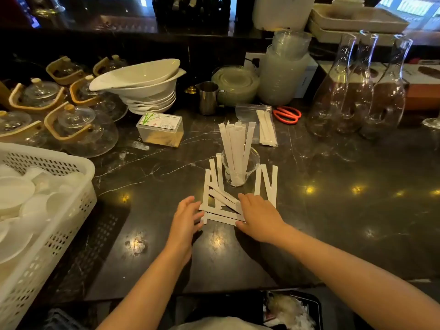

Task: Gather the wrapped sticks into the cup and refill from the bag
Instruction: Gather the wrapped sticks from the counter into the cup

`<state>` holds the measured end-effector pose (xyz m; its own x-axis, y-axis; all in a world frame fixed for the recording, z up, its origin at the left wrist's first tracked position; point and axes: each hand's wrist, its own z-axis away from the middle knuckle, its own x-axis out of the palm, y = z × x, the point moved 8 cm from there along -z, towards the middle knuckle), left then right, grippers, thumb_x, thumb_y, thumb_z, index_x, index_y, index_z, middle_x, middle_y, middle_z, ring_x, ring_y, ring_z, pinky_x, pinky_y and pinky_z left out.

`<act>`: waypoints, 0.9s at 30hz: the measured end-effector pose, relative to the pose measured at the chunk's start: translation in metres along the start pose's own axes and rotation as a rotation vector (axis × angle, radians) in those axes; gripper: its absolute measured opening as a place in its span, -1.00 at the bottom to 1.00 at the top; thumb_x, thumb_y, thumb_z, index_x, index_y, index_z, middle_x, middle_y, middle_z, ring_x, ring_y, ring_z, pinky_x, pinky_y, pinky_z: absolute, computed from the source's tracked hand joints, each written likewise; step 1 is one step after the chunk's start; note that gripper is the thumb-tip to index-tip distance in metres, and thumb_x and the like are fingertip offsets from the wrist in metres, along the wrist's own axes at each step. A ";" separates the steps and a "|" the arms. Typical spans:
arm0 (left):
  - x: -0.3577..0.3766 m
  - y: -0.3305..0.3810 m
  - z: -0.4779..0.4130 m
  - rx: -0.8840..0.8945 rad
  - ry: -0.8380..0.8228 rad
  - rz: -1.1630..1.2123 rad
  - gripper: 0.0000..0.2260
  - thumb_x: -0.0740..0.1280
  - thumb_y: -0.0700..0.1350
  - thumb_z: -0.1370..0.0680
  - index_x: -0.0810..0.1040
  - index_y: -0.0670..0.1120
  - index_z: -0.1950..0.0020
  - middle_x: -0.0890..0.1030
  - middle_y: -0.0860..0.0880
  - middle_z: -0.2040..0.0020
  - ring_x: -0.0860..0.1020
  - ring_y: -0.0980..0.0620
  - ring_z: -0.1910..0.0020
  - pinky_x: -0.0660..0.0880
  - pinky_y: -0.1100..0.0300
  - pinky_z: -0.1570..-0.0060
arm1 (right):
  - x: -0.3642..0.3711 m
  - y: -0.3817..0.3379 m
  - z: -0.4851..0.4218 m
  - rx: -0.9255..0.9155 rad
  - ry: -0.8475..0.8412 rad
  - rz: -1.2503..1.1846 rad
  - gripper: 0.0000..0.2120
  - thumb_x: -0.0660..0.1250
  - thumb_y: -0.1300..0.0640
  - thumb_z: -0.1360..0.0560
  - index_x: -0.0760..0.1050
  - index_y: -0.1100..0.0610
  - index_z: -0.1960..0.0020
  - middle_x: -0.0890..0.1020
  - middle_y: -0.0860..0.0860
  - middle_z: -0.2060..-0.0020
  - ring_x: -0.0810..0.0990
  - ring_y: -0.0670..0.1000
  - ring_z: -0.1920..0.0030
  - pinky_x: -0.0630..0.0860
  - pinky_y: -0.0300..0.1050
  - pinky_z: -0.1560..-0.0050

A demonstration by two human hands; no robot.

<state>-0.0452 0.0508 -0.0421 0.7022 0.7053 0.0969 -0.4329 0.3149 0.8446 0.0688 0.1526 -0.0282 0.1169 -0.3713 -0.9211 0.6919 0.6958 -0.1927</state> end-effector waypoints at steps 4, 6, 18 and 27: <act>-0.005 -0.013 -0.002 -0.043 -0.011 0.015 -0.85 0.14 -0.11 -0.55 0.43 -0.08 -0.07 0.52 -0.09 -0.01 0.52 -0.04 0.01 0.47 0.13 0.07 | 0.004 -0.002 -0.006 0.011 -0.018 0.033 -0.63 0.25 0.07 -0.47 0.29 0.18 -0.21 0.49 0.15 -0.14 0.47 0.13 -0.10 0.42 -0.02 -0.11; -0.004 -0.017 -0.002 -0.057 -0.027 0.008 -0.90 0.14 -0.11 -0.55 0.44 -0.03 0.06 0.52 -0.08 0.04 0.53 -0.03 0.07 0.48 0.14 0.12 | 0.008 -0.004 -0.007 0.012 -0.044 0.038 -0.68 0.24 0.11 -0.48 0.32 0.21 -0.18 0.50 0.17 -0.12 0.48 0.15 -0.09 0.43 -0.02 -0.08; 0.010 -0.031 0.000 -0.147 -0.131 -0.121 -0.94 0.19 -0.16 -0.51 0.45 -0.08 0.08 0.58 -0.13 0.06 0.59 -0.05 0.03 0.50 0.08 -0.04 | 0.027 -0.009 -0.007 -0.034 -0.168 0.053 -0.81 0.11 0.23 -0.53 0.34 0.26 -0.13 0.55 0.23 -0.05 0.54 0.21 -0.02 0.46 0.02 0.03; 0.032 -0.015 -0.006 -0.127 -0.275 -0.059 -0.75 0.27 -0.01 -0.48 0.47 -0.09 -0.10 0.55 -0.08 -0.08 0.51 -0.05 -0.13 0.44 0.05 -0.15 | -0.002 -0.032 -0.006 -0.055 -0.106 -0.547 -0.75 0.04 0.13 -0.58 0.30 0.24 -0.17 0.50 0.05 0.26 0.46 -0.02 0.33 0.47 -0.07 0.21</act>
<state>-0.0198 0.0727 -0.0545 0.8475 0.4903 0.2032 -0.4419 0.4397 0.7819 0.0421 0.1349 -0.0223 -0.1760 -0.7452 -0.6432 0.6341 0.4139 -0.6531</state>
